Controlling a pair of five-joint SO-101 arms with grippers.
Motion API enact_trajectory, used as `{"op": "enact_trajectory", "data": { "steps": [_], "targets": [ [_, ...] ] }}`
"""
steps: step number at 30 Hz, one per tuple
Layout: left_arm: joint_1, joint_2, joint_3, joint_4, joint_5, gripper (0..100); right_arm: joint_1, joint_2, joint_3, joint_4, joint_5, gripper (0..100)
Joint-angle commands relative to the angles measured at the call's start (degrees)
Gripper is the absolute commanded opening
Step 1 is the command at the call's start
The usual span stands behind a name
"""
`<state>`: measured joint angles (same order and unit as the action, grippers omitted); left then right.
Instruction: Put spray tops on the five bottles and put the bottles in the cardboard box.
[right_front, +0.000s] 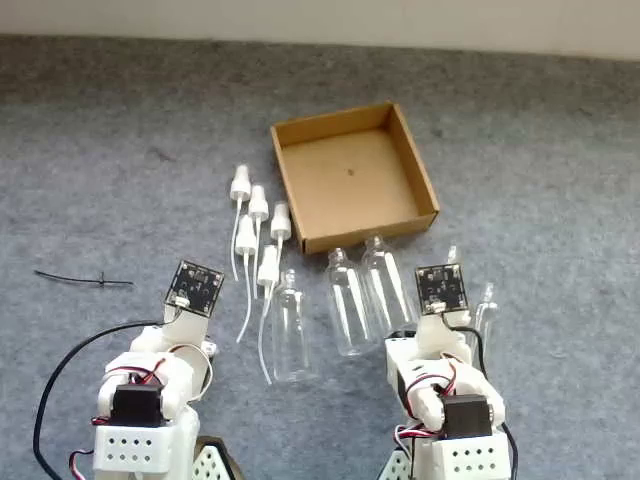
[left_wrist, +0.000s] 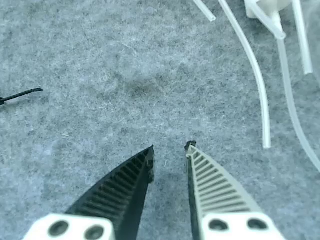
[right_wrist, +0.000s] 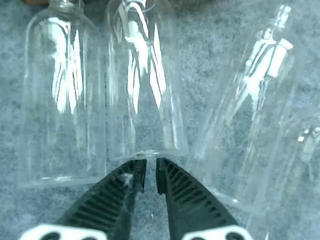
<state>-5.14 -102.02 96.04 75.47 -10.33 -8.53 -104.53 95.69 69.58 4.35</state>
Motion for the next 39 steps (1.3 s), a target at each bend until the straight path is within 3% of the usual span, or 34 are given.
{"op": "enact_trajectory", "data": {
  "steps": [1,29,39],
  "targets": [
    [-0.31,0.04,1.27,0.18,-0.18,11,-0.22,-0.57,7.96,0.13,0.44,2.0],
    [-0.57,0.04,1.27,0.09,-0.53,12,-0.22,-0.66,8.04,-0.48,0.53,2.2],
    [-0.57,0.13,1.27,0.62,-22.33,11,-0.22,-0.66,8.04,-0.48,0.53,2.3]
  ]
}}
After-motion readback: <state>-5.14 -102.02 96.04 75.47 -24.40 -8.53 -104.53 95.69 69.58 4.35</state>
